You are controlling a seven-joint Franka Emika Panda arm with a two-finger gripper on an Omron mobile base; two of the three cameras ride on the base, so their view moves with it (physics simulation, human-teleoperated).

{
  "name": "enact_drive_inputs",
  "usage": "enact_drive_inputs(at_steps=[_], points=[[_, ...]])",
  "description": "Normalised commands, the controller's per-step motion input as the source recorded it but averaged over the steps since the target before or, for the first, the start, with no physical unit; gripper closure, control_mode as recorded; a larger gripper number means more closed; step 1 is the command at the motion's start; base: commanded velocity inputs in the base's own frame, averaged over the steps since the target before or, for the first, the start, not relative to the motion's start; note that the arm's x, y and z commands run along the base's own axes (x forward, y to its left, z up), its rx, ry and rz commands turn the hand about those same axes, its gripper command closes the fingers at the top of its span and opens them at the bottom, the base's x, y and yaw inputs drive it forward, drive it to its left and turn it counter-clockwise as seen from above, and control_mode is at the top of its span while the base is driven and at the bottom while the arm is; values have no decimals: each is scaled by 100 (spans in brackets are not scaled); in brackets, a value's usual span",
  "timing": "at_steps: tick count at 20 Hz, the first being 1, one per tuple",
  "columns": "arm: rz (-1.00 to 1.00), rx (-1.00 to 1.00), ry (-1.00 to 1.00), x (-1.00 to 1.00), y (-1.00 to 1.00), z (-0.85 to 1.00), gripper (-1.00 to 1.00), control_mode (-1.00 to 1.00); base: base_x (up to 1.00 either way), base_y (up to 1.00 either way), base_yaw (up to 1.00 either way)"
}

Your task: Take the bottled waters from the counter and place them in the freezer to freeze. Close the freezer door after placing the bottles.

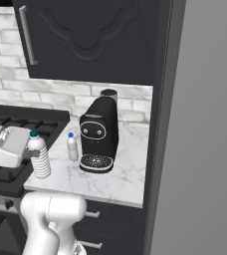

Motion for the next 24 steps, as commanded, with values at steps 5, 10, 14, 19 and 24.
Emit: enact_drive_inputs(at_steps=[5, 10, 14, 19, 24], points=[[0, 6, -9, 0, 0, 0, 100, -100, 0, 0, 0], [0, 1, -2, 0, 0, 0, 100, -100, 0, 0, 0], [0, 0, 0, 0, 0, 0, 100, -100, 0, 0, 0], [0, 0, 0, 0, 0, 0, 100, -100, 0, 0, 0], [-1, 0, -1, -5, -1, 0, 100, 100, -25, 0, -4]])
